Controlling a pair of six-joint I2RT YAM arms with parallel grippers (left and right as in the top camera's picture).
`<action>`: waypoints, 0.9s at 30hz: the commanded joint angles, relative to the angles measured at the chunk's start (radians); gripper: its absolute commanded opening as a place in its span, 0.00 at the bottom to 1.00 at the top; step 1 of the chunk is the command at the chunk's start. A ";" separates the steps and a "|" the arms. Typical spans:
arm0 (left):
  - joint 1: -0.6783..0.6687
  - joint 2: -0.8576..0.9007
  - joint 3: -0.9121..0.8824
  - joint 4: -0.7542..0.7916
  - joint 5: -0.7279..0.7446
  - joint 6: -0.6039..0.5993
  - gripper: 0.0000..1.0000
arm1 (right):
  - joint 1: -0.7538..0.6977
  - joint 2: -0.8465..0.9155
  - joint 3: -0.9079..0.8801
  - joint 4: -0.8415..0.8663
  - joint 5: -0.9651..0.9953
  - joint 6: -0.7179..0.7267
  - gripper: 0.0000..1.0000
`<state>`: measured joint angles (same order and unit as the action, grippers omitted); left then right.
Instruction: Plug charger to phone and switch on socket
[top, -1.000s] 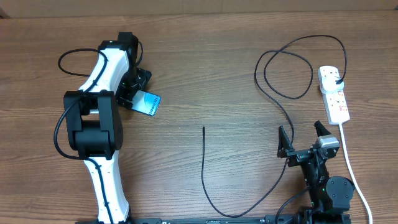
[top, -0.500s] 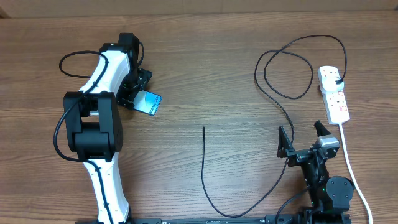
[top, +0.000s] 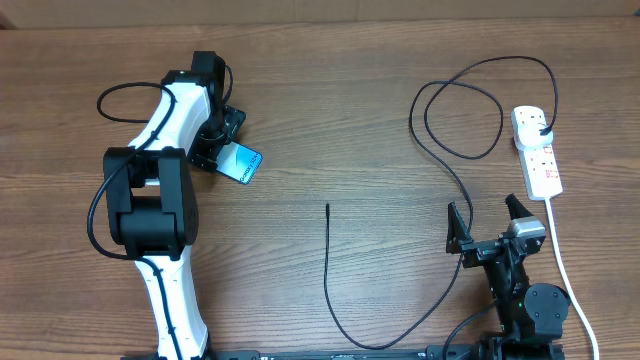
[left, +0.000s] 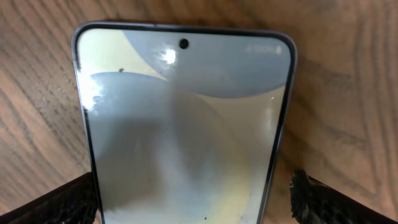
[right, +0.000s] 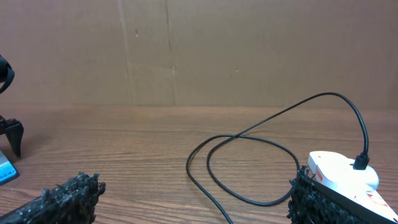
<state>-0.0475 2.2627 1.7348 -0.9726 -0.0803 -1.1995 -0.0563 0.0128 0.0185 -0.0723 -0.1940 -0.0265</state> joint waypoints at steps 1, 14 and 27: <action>-0.008 0.039 -0.032 0.055 0.005 -0.012 1.00 | 0.008 -0.008 -0.011 0.004 0.010 -0.005 1.00; -0.012 0.039 -0.032 0.031 0.074 0.062 1.00 | 0.008 -0.008 -0.011 0.004 0.010 -0.005 1.00; -0.013 0.039 -0.032 -0.020 0.107 0.121 1.00 | 0.008 -0.008 -0.011 0.004 0.010 -0.005 1.00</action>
<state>-0.0509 2.2589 1.7348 -0.9947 -0.0235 -1.0920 -0.0563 0.0128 0.0185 -0.0727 -0.1940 -0.0261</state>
